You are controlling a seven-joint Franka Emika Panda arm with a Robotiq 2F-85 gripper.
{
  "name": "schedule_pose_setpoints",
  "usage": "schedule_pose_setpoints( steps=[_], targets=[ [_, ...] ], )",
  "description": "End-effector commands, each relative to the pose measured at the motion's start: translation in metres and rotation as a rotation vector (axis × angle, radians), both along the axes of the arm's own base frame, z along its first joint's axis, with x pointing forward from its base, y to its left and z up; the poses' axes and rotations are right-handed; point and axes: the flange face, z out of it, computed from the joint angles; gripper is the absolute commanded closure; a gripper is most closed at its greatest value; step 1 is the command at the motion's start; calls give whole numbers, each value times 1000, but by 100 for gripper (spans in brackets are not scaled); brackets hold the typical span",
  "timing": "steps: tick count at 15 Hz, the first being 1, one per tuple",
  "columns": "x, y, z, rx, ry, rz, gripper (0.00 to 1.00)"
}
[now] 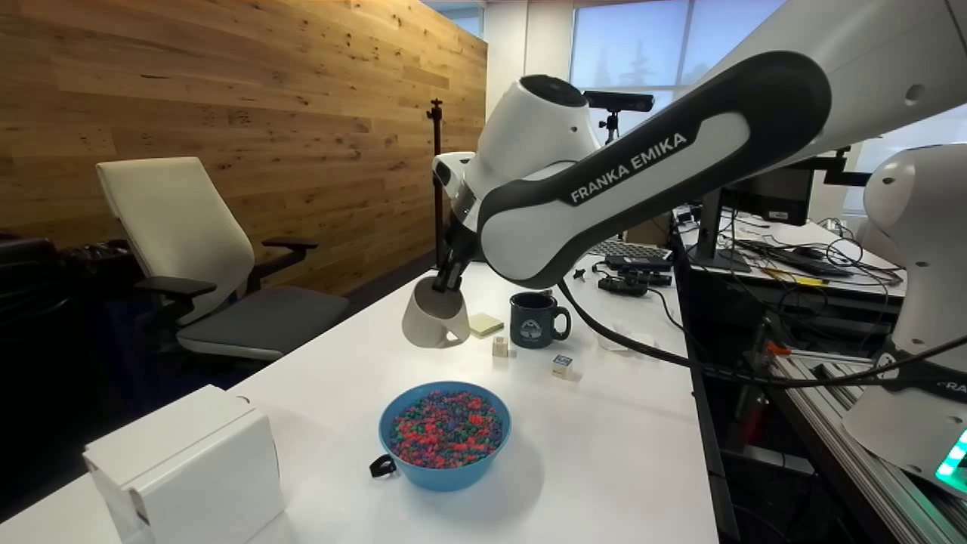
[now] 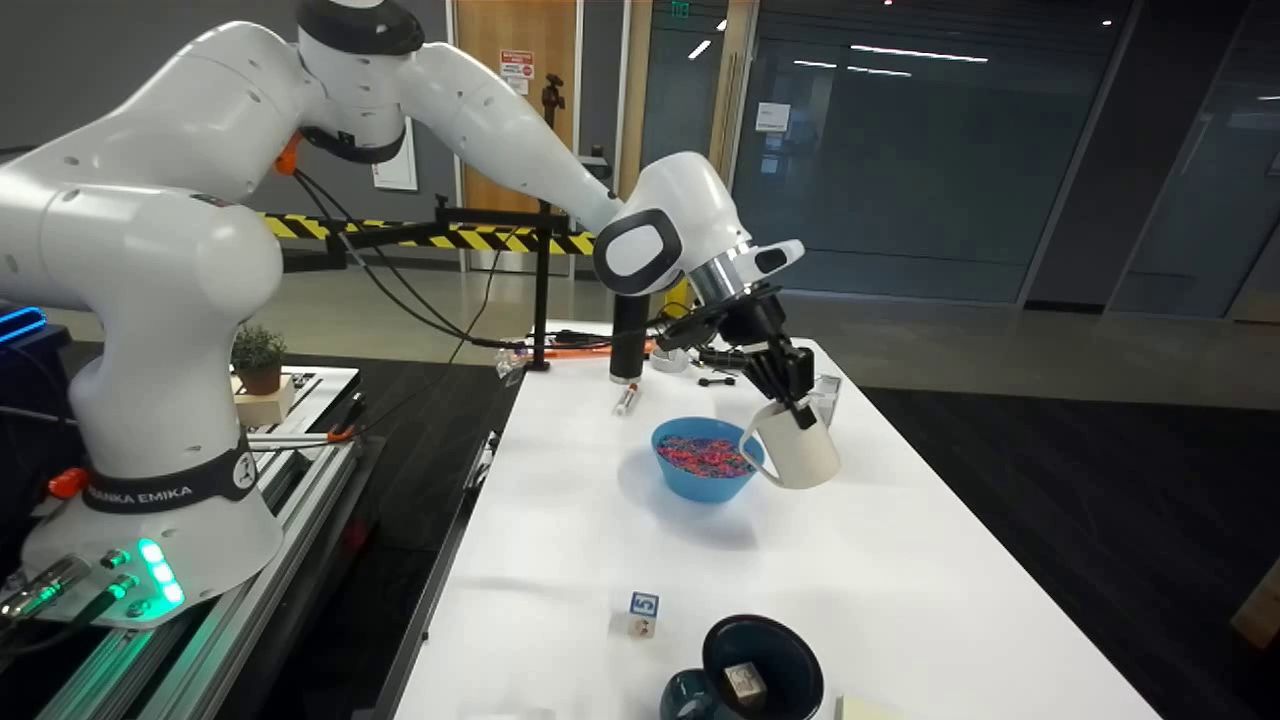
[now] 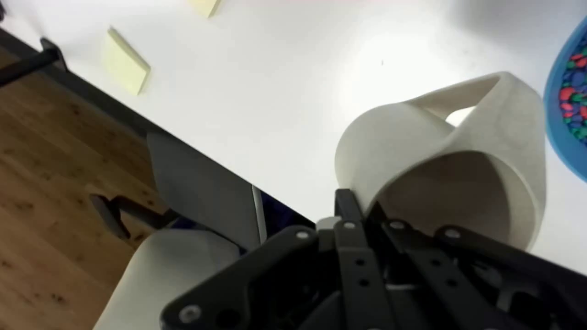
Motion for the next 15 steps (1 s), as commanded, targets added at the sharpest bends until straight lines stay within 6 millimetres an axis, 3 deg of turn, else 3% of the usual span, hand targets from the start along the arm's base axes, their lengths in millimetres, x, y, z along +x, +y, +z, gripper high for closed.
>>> schedule_pose_setpoints(
  steps=[1,10,15],
  targets=[
    [11,2,7,52,39,-162,99],
    [29,-5,-5,228,-3,-609,99],
    [37,-26,-3,225,-51,-794,99]
  ],
)
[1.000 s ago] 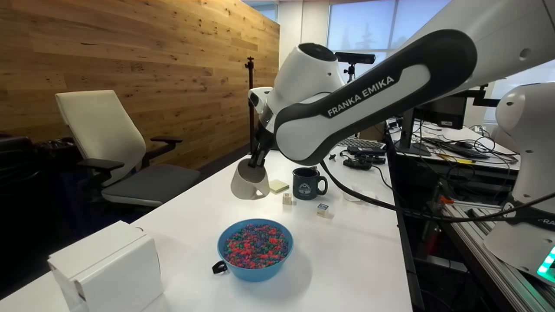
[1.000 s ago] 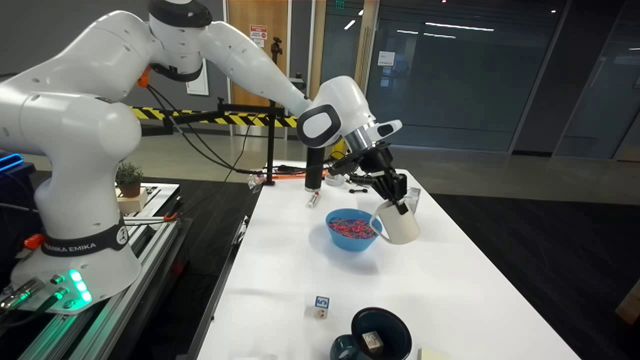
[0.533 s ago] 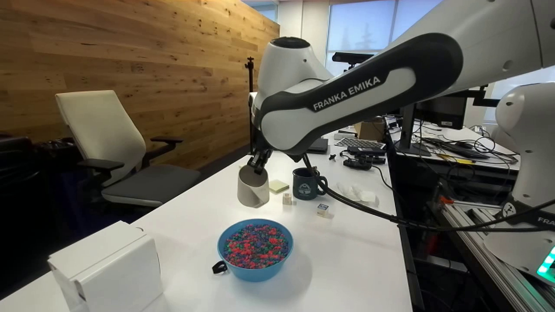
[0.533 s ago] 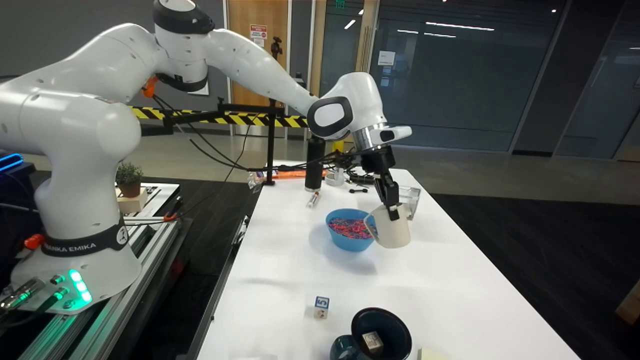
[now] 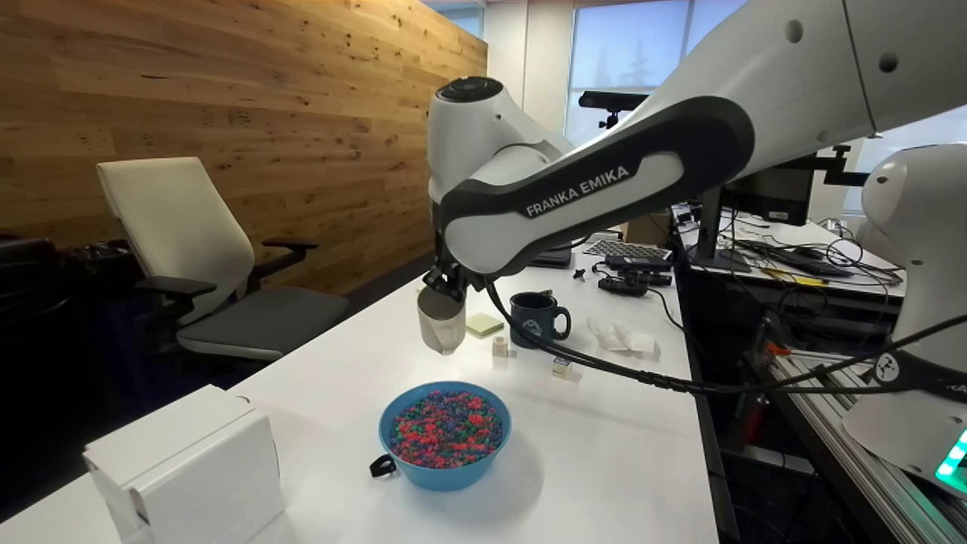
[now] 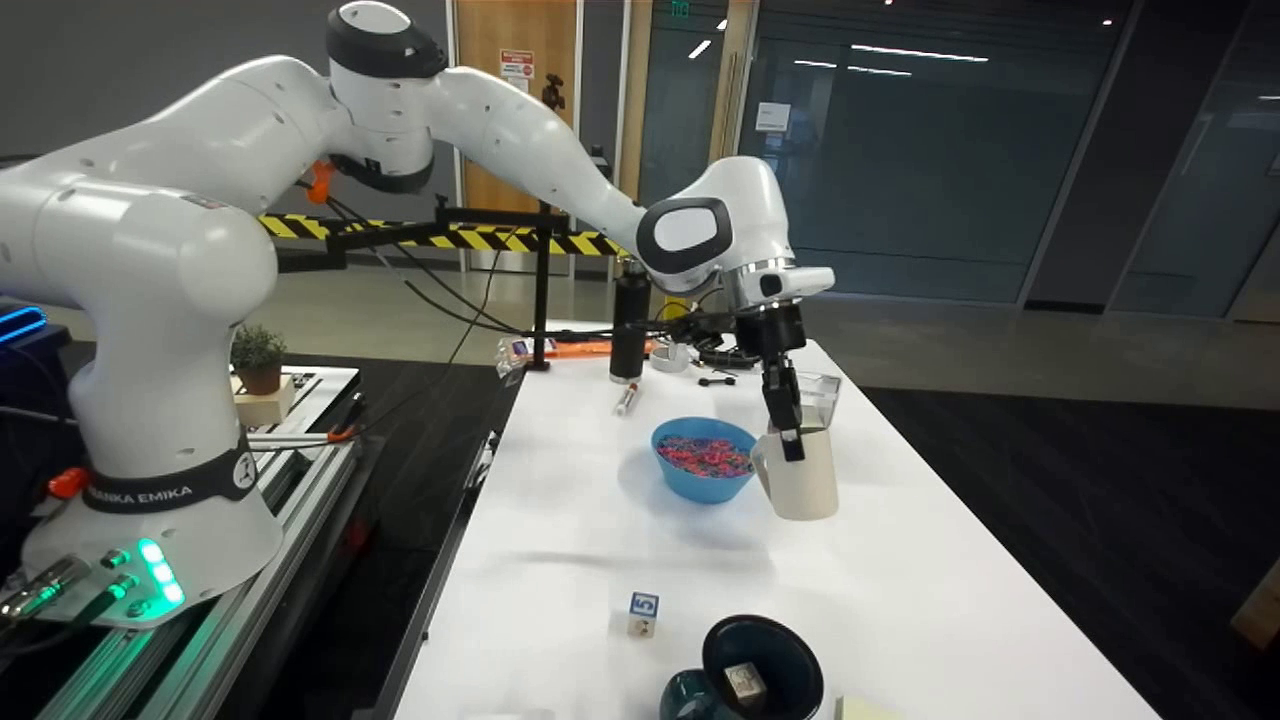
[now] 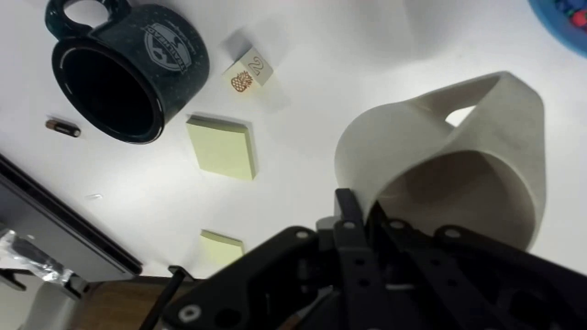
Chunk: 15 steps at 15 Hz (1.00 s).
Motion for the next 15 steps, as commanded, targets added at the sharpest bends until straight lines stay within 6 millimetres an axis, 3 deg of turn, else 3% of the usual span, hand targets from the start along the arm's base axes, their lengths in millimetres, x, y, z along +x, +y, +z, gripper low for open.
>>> schedule_pose_setpoints(
  steps=[1,5,8,15],
  targets=[
    [9,-13,8,30,-10,-113,99],
    [8,-15,-3,-9,0,-92,95],
    [9,-14,-6,-12,4,-88,99],
    [15,-14,-16,16,39,-272,99]
  ],
)
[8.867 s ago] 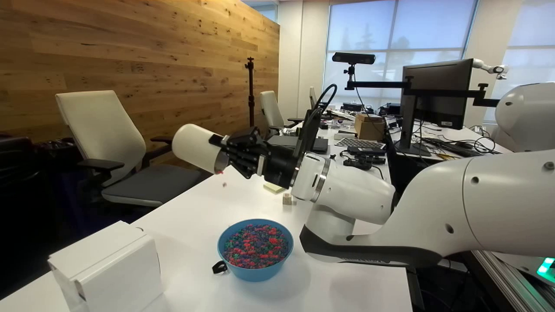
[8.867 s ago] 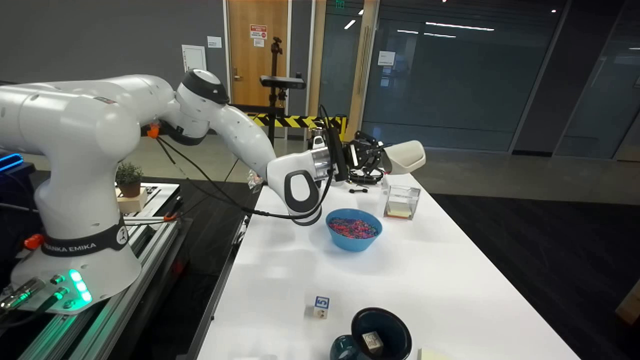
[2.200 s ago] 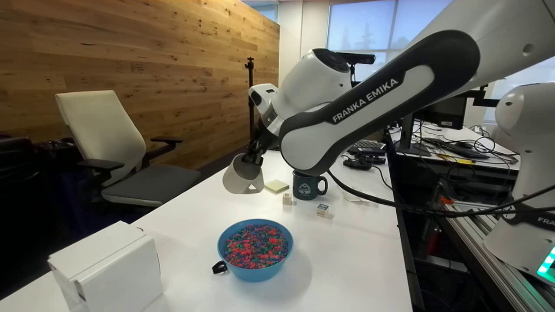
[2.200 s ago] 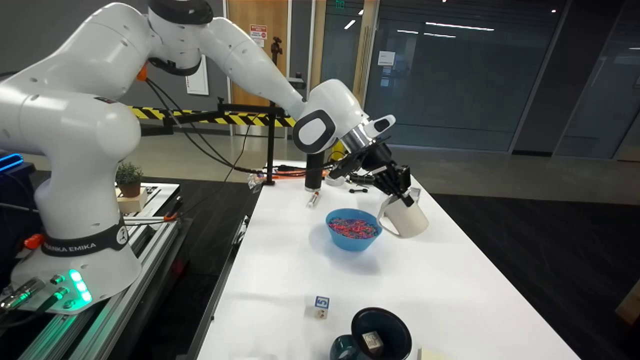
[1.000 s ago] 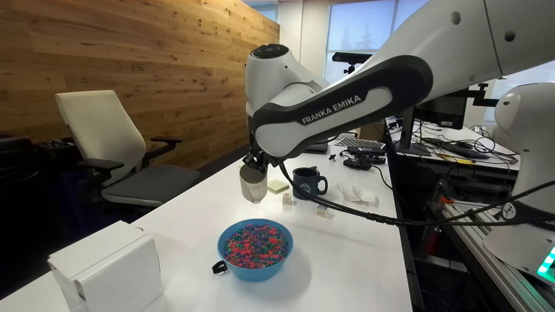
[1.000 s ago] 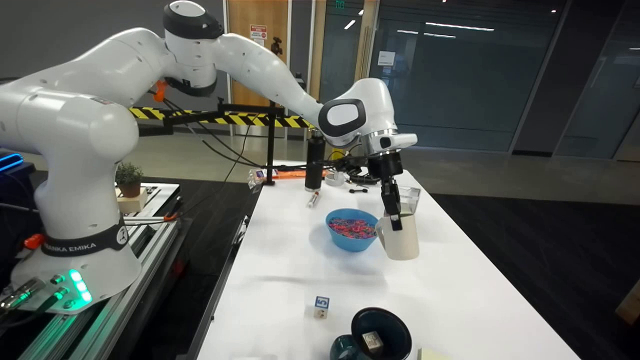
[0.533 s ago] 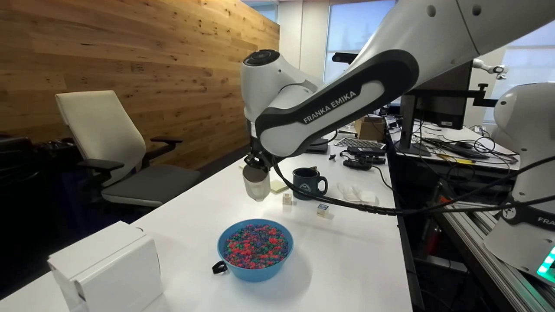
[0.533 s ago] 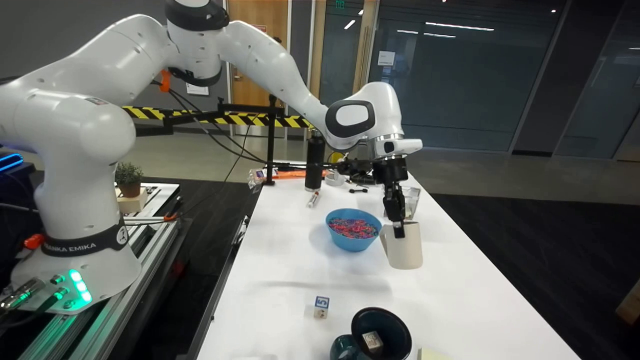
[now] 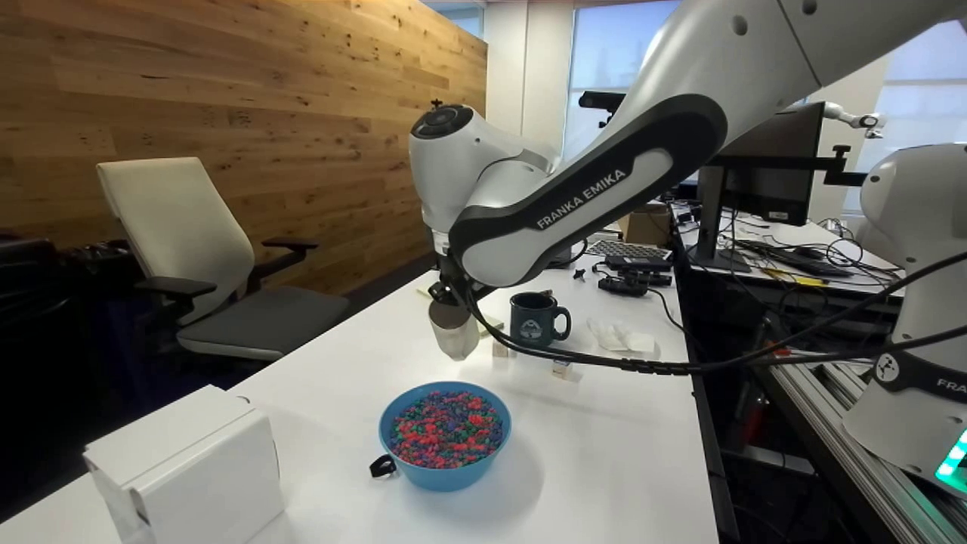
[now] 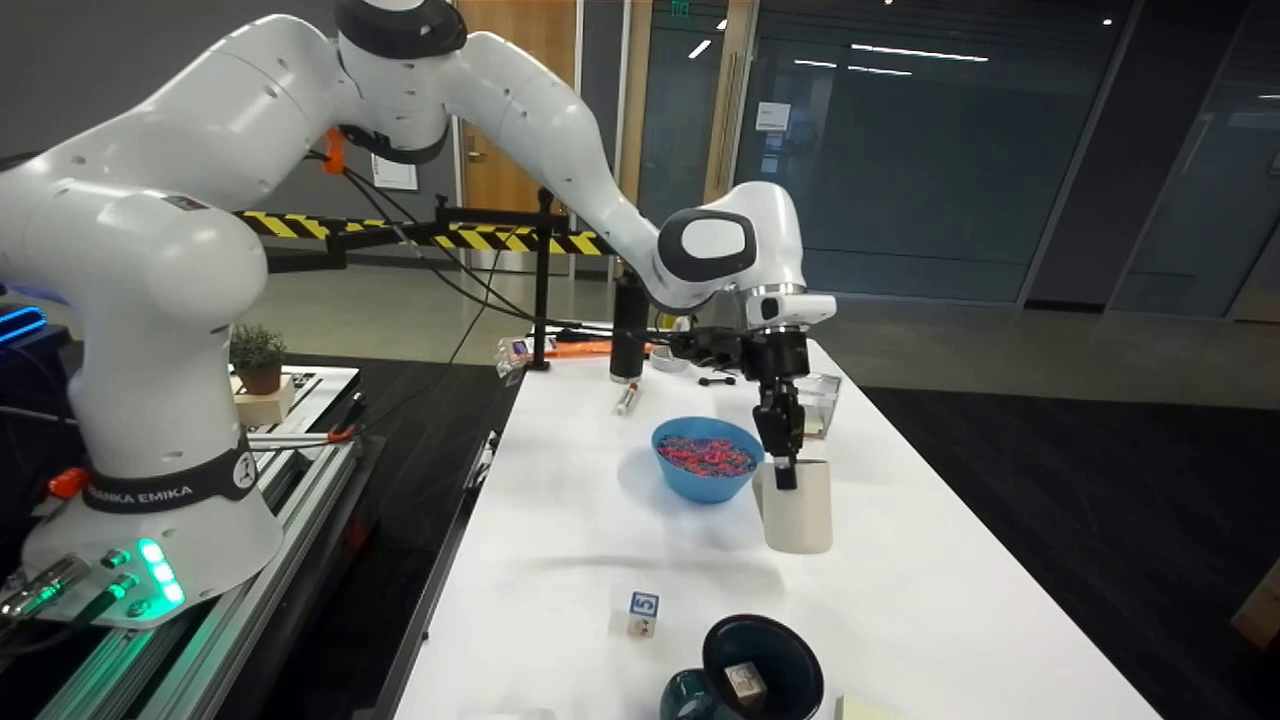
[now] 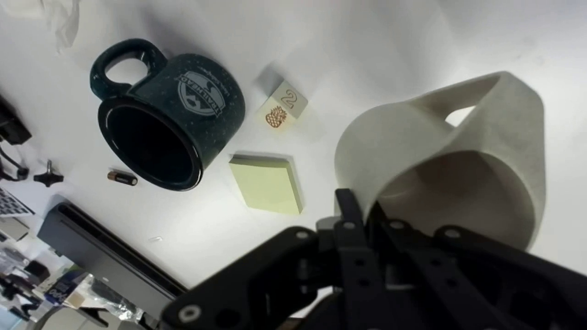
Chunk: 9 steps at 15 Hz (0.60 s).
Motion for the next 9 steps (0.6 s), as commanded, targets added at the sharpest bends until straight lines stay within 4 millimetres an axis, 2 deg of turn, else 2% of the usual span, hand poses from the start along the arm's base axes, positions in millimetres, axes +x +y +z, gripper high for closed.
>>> schedule_pose_setpoints(
  steps=[1,9],
  targets=[
    [7,-1,12,65,7,-115,99],
    [23,7,10,303,-68,-355,99]
  ],
)
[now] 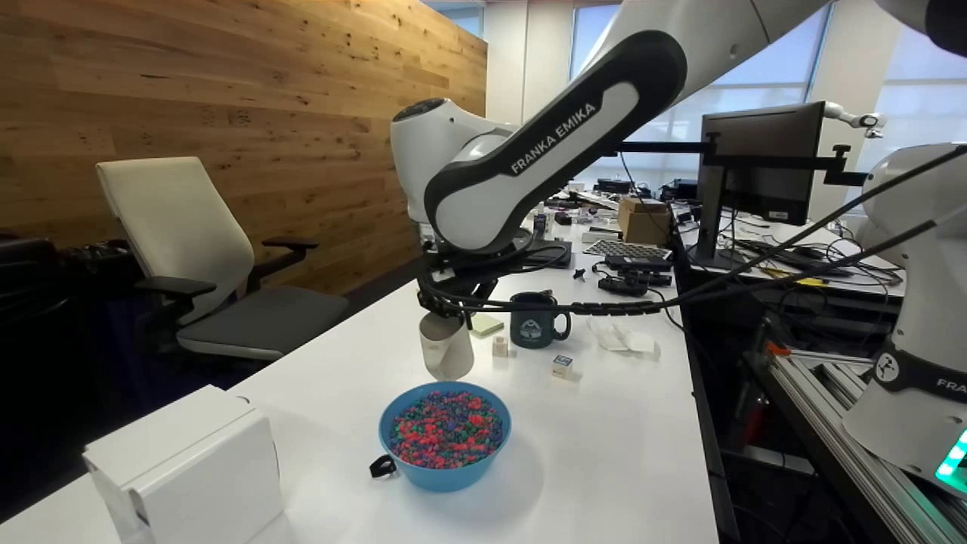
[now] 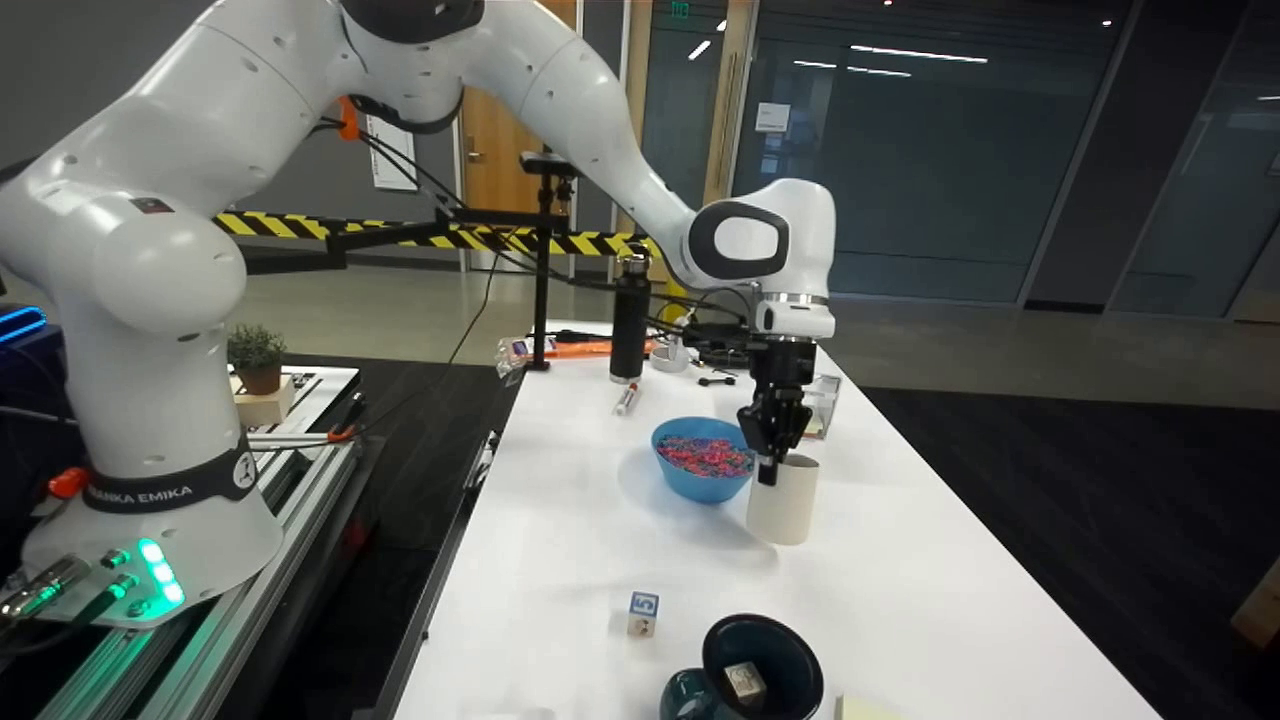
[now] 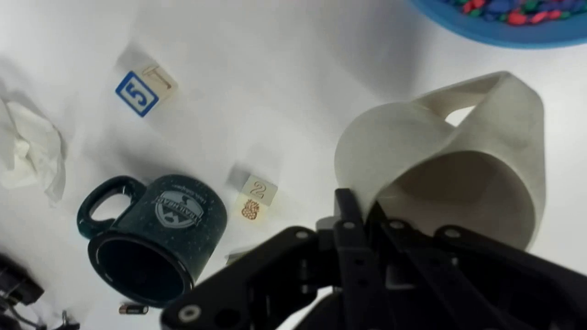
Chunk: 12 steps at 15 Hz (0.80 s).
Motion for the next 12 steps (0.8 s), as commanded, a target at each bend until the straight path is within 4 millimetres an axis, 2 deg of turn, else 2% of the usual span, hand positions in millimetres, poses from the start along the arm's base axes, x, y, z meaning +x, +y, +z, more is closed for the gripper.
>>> schedule_pose_setpoints(
  steps=[1,12],
  targets=[
    [7,7,14,84,-64,-75,99],
    [25,13,-1,219,-131,-263,99]
  ],
)
